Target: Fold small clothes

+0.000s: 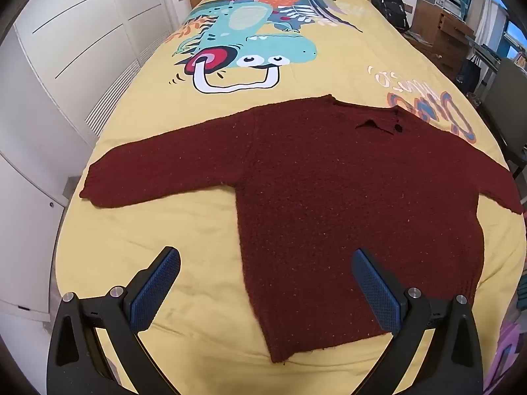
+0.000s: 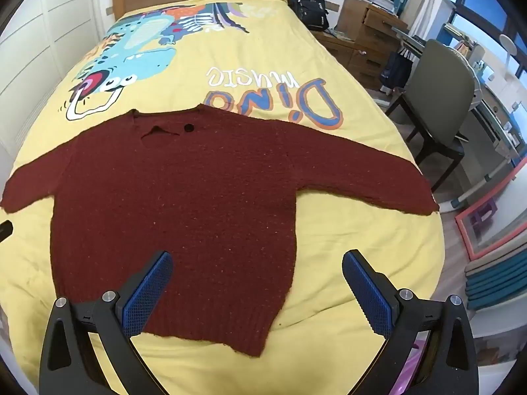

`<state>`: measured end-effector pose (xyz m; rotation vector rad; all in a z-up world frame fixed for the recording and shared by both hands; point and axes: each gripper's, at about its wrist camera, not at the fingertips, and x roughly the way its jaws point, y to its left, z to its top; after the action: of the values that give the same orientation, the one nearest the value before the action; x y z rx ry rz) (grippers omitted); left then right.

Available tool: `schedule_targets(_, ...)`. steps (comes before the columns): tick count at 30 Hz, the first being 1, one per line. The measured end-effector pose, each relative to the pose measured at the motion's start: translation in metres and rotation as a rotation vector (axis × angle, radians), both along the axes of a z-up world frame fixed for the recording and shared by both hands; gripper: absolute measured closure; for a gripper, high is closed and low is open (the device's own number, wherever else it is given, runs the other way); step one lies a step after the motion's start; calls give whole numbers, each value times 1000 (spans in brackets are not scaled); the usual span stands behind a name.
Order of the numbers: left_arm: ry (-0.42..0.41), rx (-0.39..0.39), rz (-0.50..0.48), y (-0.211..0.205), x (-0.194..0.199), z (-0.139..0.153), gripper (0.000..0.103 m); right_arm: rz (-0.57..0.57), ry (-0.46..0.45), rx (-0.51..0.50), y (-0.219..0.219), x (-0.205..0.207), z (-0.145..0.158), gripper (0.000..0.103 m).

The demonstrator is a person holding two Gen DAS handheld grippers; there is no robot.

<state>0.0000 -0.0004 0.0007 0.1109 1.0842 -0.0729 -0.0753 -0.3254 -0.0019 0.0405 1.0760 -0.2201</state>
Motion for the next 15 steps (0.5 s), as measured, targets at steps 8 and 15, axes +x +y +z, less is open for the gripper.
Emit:
schedule_targets(8, -4, 18, -3, -3, -3, -3, 1, 0, 10, 1, -2, 0, -1, 1)
schedule_targets(15, 3, 15, -3, -3, -1, -3, 1, -11, 14, -7, -2, 1, 0, 1)
